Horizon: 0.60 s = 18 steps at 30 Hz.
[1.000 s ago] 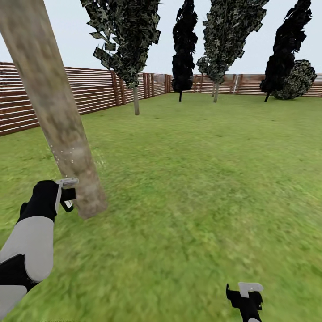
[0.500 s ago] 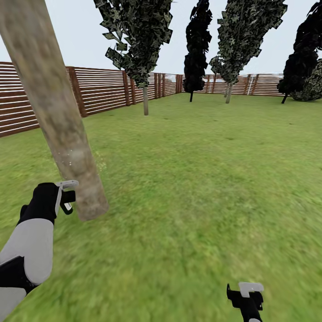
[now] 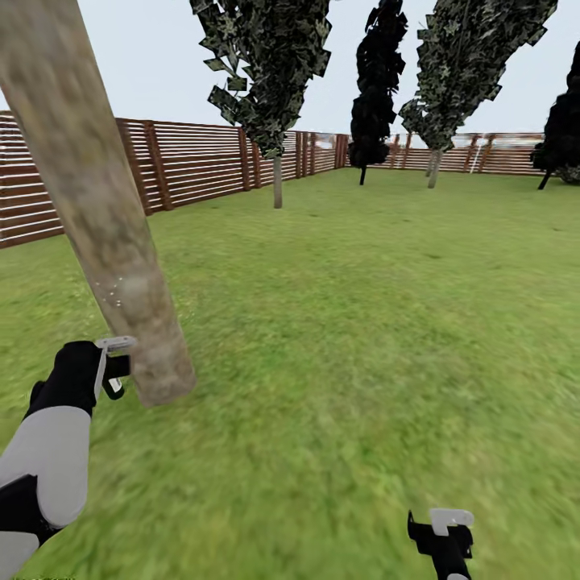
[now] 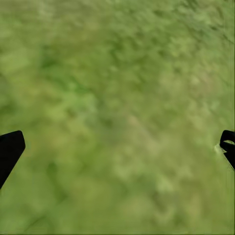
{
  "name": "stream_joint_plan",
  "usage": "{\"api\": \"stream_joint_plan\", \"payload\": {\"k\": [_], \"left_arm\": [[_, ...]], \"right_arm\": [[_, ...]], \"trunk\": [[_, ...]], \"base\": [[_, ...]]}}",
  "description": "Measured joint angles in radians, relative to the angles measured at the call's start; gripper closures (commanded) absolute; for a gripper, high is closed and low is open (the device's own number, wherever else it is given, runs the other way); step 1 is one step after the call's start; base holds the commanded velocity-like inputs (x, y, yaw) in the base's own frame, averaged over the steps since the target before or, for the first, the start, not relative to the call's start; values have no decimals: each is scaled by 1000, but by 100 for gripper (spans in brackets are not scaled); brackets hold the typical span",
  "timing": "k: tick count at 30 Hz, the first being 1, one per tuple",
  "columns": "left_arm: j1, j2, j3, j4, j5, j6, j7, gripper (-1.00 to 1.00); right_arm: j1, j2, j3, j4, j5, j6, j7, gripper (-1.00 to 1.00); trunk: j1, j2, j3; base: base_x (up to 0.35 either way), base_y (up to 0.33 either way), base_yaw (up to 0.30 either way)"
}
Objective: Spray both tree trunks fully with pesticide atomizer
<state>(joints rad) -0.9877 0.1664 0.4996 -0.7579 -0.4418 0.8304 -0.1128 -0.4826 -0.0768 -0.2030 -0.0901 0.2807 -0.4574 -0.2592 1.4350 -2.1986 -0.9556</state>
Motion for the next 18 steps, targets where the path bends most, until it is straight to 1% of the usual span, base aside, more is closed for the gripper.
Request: {"api": "stream_joint_plan", "payload": {"k": [5, 13, 16, 18], "left_arm": [[8, 0, 1, 0, 0, -2, -1, 100], [20, -1, 1, 0, 0, -4, -1, 100], [24, 0, 4, 0, 0, -2, -1, 100], [64, 1, 8, -1, -2, -5, -1, 100]], "right_arm": [[0, 1, 0, 0, 0, 0, 0, -100], [0, 1, 0, 0, 0, 0, 0, -100], [0, 2, 0, 0, -1, 0, 0, -100], [0, 2, 0, 0, -1, 0, 0, -100]], "trunk": [[0, 0, 0], [0, 0, 0], [0, 0, 0], [0, 0, 0]], "base": [[272, -154, 254], [294, -124, 25], [176, -47, 211], [23, -6, 268]]}}
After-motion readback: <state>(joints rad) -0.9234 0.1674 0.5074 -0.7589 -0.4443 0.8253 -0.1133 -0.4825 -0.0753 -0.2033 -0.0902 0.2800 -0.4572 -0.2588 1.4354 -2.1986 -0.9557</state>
